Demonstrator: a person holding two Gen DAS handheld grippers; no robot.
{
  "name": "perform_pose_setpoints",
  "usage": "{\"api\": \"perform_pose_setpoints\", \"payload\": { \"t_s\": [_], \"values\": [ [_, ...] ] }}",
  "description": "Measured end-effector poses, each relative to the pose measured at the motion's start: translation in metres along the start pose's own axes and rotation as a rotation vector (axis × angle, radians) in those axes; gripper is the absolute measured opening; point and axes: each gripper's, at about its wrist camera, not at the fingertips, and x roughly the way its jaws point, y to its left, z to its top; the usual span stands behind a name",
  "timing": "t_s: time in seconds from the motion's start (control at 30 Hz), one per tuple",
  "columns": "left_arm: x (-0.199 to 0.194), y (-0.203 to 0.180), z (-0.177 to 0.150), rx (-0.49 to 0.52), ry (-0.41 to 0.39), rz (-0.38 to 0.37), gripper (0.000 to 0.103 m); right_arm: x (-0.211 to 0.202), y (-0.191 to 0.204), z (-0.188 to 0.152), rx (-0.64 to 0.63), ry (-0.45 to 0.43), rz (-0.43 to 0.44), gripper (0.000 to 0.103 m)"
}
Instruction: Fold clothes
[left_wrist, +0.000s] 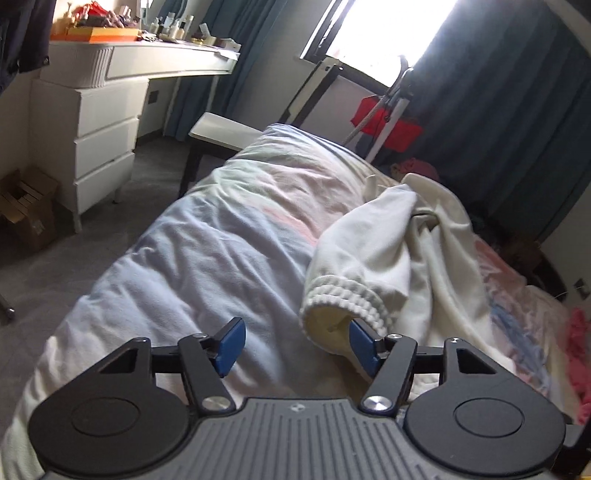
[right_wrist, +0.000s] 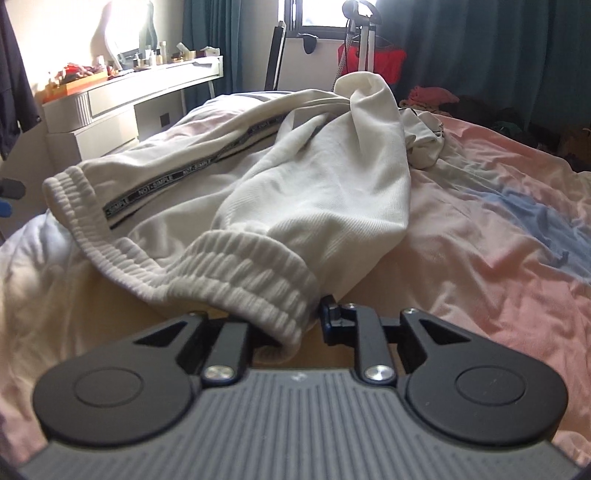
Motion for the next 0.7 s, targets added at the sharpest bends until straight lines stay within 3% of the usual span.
{"api": "perform_pose_setpoints", "payload": {
  "t_s": [0.07,0.13,0.2,0.23,0.33,0.5,0.6,0.67,0.7],
  "values": [
    [0.009,-0.003,0.000,-0.036,0.019,-0.070,0.070,-0.001,-0.002,0.001,0.020,0.020,0.013,0.029],
    [0.026,-0.012,-0.003,-0.064,0.057,-0.123,0.070,-0.001,-0.008,0.003,0.041,0.045,0.041,0.043],
    [0.045,-0.021,-0.009,-0.095,0.091,-0.163,0.070,-0.004,-0.014,0.002,0.078,0.068,0.071,0.078],
    [0.054,-0.025,-0.011,-0.109,0.104,-0.172,0.070,-0.006,-0.017,0.002,0.098,0.079,0.085,0.082],
    [0.076,-0.039,-0.016,-0.114,0.112,-0.144,0.068,-0.016,-0.028,0.001,0.158,0.070,0.135,0.082],
    [0.094,-0.056,-0.017,0.020,0.093,-0.102,0.067,-0.020,-0.045,0.003,0.282,0.048,0.216,0.082],
    [0.098,-0.062,-0.017,0.091,0.083,-0.112,0.047,-0.019,-0.057,0.005,0.366,0.059,0.292,0.082],
    [0.096,-0.059,-0.015,0.090,0.062,-0.117,0.017,-0.019,-0.059,0.008,0.360,0.068,0.322,0.082],
    [0.095,-0.057,-0.014,0.090,0.052,-0.119,0.014,-0.019,-0.060,0.010,0.351,0.070,0.335,0.082]
  ]
}}
